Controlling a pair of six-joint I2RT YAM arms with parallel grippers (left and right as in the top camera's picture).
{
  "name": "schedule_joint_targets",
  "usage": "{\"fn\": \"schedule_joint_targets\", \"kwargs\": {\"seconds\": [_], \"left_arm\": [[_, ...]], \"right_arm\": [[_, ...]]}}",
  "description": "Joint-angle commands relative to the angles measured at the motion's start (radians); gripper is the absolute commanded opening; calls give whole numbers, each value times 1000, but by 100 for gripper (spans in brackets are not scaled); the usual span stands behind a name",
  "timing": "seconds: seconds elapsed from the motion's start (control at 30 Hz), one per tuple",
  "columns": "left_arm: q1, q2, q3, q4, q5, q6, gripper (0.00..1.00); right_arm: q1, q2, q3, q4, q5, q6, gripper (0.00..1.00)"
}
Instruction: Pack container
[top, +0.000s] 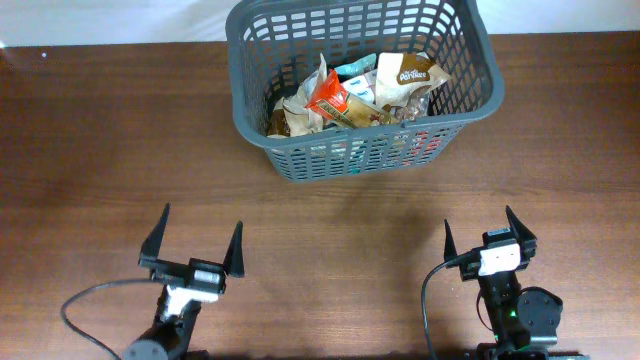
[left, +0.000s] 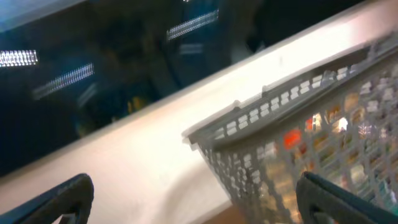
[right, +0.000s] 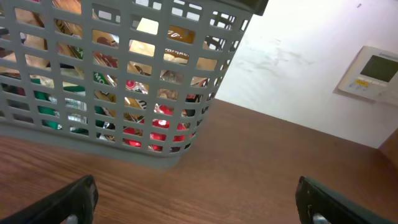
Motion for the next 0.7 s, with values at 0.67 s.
{"fn": "schedule_joint_targets", "kwargs": {"seconds": [0.67], "left_arm": [[-4,-9,-8,-413,-80,-13,99]], "right_arm": [[-8,-5,-3,-8,12,-3,99]]}}
